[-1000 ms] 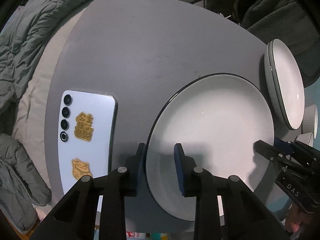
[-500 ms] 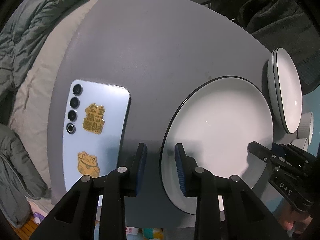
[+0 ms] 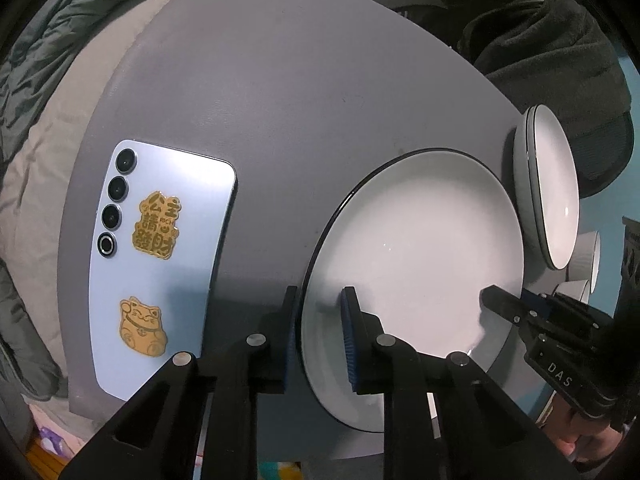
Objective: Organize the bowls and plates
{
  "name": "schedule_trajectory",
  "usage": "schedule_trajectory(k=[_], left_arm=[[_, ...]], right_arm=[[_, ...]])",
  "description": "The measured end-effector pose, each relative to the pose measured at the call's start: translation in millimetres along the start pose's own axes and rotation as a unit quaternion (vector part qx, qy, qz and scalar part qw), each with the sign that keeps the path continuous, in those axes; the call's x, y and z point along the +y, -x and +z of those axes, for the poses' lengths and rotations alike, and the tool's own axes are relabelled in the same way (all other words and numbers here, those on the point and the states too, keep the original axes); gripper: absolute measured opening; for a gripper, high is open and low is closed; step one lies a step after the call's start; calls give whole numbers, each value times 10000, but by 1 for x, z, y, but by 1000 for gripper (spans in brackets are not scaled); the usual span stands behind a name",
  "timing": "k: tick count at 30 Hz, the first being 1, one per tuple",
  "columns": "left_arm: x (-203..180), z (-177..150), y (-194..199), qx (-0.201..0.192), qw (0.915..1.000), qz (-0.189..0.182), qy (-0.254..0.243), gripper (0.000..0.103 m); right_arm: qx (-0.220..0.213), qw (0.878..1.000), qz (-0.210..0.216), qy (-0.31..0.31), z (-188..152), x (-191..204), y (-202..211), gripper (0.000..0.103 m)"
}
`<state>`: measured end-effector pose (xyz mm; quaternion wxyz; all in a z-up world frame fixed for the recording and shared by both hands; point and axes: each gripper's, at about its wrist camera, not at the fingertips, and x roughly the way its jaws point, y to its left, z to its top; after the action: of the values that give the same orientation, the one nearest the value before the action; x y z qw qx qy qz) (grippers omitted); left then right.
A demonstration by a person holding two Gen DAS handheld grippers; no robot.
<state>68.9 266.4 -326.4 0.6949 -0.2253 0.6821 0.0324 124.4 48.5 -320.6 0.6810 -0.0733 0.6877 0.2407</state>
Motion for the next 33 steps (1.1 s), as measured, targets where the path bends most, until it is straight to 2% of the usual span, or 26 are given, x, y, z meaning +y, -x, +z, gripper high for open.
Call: schedule_trajectory(k=[5, 10, 13, 15, 22, 33], left_arm=[[-15, -3, 7, -241, 9968, 642, -410, 19], [-25, 2, 7, -347, 9964, 713, -304, 19], [-30, -1, 6, -332, 9948, 845, -452, 19], [-36, -2, 3, -274, 9948, 842, -504, 19], [-65, -37, -1, -116, 9938, 795, -769, 19], [-126, -78, -18, 101, 9894, 590, -1325, 18]], right_arm=[[5, 10000, -36, 70, -3, 2, 2, 14], [-30, 10000, -78, 9, -2, 1, 2, 14], [-43, 10000, -49, -15, -1, 2, 1, 14], [-59, 10000, -69, 19, -2, 2, 1, 14], [30, 9996, -67, -280, -16, -14, 4, 14], [48, 9958, -139, -900, -72, -65, 18, 14]])
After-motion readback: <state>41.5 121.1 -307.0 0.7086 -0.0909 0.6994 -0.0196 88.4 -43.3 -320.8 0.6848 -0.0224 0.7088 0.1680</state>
